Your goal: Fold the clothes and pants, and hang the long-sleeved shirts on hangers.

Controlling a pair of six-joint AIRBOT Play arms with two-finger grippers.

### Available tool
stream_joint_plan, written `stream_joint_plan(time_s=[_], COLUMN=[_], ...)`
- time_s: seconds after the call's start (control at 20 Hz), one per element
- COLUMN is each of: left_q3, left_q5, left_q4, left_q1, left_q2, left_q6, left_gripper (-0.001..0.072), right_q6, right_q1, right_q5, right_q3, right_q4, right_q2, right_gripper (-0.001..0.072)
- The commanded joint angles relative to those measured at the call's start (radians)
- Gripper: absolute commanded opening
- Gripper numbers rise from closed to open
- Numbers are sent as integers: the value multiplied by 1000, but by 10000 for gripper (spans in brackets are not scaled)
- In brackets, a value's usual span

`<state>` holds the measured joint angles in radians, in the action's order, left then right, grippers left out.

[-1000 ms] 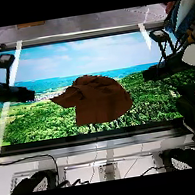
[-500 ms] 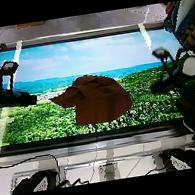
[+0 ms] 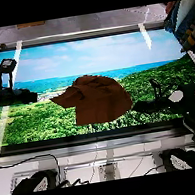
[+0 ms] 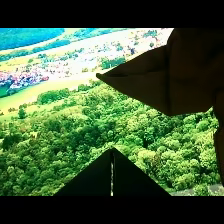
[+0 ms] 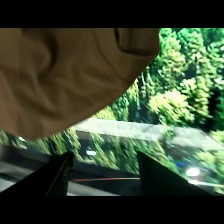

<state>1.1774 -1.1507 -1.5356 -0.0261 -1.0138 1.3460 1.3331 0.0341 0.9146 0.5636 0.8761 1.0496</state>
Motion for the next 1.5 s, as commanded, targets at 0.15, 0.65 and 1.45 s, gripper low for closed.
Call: stream_joint_plan(time_s=[0.15,0.65,1.45], left_q3=[0,0,0], left_q5=[6,8,58], left_q4=[4,18,50], left_q1=[1,1,11], left_q2=[-12,-53,-142], left_q6=[0,0,25], left_gripper=[15,552,461], right_q6=[11,-155,-40], right_q1=[3,2,243], right_q5=[-136,-142,315], right_q3=[-36,-1,526], right_q4=[-143,-389,187], right_q2=[172,350,58], right_gripper=[470,289,13])
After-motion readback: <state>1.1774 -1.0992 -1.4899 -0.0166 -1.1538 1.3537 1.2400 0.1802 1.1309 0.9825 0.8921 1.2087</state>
